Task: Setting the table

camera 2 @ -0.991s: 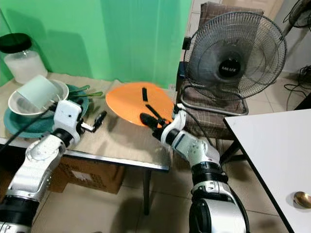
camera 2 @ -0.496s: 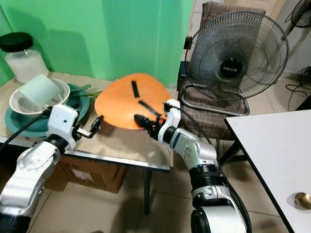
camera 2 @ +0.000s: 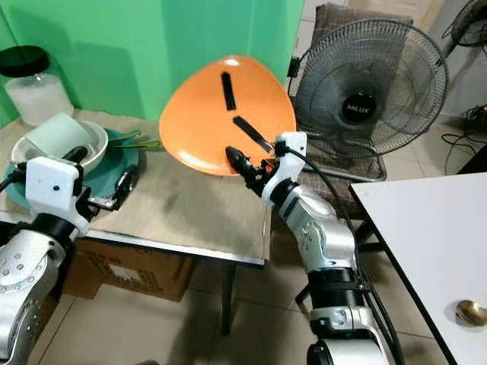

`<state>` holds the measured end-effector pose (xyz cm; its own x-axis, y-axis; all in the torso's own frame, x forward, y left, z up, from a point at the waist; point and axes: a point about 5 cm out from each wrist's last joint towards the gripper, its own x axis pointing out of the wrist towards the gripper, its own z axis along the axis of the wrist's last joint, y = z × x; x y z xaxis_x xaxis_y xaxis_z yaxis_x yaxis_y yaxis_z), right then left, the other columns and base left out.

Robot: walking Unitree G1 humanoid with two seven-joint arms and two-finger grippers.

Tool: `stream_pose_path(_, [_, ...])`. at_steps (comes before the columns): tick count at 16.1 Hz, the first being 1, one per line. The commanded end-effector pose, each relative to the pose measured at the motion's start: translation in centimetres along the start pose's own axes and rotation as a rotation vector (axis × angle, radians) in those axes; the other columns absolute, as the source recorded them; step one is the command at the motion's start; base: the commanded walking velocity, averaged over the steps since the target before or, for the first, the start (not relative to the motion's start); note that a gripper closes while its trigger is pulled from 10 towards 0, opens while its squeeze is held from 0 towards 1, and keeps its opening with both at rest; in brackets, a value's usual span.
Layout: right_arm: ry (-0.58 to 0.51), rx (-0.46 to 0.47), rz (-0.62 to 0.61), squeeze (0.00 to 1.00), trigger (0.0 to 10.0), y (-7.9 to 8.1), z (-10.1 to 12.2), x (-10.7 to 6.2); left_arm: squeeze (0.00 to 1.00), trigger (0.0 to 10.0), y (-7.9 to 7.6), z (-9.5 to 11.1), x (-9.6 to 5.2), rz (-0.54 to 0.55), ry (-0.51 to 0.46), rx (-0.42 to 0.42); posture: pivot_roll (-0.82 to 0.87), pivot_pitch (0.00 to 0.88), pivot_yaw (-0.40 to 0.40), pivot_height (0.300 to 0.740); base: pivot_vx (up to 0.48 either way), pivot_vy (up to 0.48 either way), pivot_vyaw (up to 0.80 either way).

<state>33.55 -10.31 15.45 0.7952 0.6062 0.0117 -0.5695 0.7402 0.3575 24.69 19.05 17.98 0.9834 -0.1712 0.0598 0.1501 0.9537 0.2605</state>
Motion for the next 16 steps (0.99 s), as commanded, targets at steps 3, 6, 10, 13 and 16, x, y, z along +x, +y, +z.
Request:
stream_pose_path(3, [0.183,-0.036,-0.004,0.00,10.0,0.4,-2.3,-0.1,0.00,10.0,-0.3,-0.8,-0.2,-0.001,0.082,0.011,-0.02,0.000,-0.064,0.740,0.000,0.000,0.00])
stream_pose_path(6, [0.306,0.051,-0.019,0.00,10.0,0.6,-4.6,-0.3,0.00,10.0,-1.1,-1.4,-0.2,-0.049,0.140,0.016,-0.02,0.000,-0.069,0.740,0.000,0.000,0.00])
stream_pose_path(10, [0.393,0.206,-0.061,0.00,10.0,0.5,-5.8,-0.2,0.00,10.0,-1.6,-2.2,-0.4,-0.088,0.203,0.026,-0.02,0.000,-0.078,0.740,0.000,0.000,0.00])
stream_pose_path(13, [0.422,0.347,-0.130,0.13,10.0,0.1,-6.6,0.1,0.00,10.0,-2.4,-2.9,-0.6,-0.160,0.257,0.017,-0.01,0.000,-0.080,0.740,0.000,0.000,0.00])
stream_pose_path(16, [0.421,0.387,-0.153,0.97,10.0,-0.2,-6.5,0.3,0.00,10.0,-2.8,-3.0,-0.7,-0.194,0.267,0.019,-0.01,0.000,-0.081,0.740,0.000,0.000,0.00])
